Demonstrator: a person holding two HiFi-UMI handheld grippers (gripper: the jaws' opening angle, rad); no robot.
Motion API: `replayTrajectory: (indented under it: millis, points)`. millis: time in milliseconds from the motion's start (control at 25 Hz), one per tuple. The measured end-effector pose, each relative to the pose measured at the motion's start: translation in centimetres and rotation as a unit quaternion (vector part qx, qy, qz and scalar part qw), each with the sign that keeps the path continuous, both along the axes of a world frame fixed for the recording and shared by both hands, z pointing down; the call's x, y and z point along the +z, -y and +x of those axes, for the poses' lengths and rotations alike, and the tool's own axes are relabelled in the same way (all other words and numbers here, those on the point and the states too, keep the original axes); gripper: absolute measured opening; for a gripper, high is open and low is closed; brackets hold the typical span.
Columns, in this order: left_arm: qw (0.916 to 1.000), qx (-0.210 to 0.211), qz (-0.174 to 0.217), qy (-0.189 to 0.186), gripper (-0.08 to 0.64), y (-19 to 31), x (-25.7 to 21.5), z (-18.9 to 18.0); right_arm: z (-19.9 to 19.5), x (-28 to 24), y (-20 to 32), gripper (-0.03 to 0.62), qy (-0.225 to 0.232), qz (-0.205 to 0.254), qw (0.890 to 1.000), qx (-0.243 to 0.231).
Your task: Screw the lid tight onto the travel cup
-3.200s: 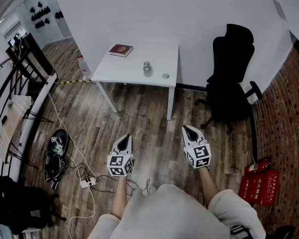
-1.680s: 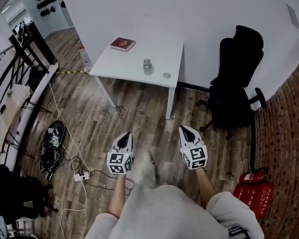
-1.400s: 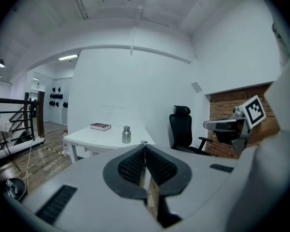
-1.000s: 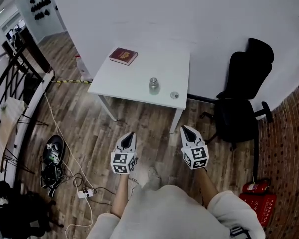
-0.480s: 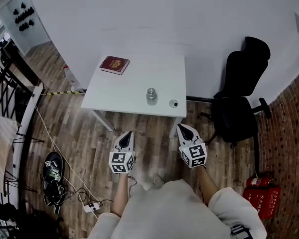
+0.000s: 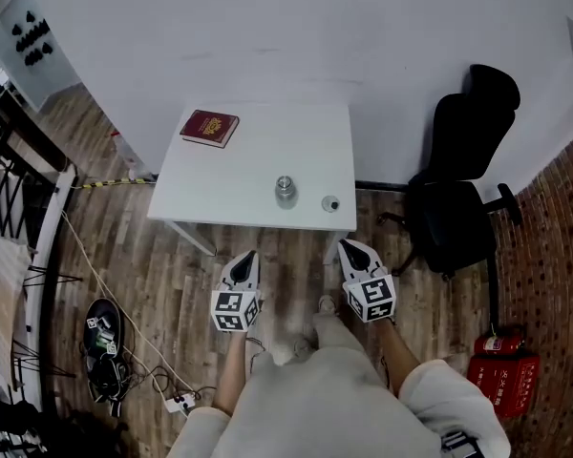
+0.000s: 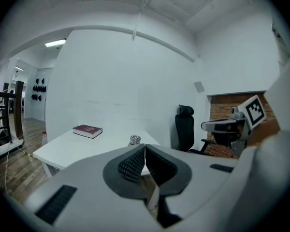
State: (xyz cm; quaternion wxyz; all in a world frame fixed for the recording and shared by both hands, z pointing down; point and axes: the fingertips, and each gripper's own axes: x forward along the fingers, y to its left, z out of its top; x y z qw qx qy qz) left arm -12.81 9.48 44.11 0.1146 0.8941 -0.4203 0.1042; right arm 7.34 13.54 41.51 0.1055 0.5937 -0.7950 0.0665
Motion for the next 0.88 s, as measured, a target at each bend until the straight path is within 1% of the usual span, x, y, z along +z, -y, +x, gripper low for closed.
replayTrajectory:
  millis: [160, 320, 600, 880]
  points:
    - [0.9999, -0.005, -0.01, 0.002, 0.008, 2.2, 1.2, 1.3, 1.1, 1.3, 2.5, -0.002, 0.004, -0.012, 1.0, -0.007]
    - [0.9997, -0.013, -0.022, 0.004, 0.008, 5.4, 2.2, 2.8, 2.1, 2.1, 6.3, -0.002, 0.009, -0.019, 1.0, -0.021]
    - [0.9988, -0.032, -0.034, 0.013, 0.008, 11.0, 3.6, 5.1, 3.8, 3.8, 12.8, -0.002, 0.015, -0.037, 0.998, -0.057]
    - [0.9969, -0.056, -0.05, 0.022, 0.008, 15.0, 5.6, 6.3, 4.1, 5.2, 18.6, -0.002, 0.022, -0.05, 0.994, -0.099]
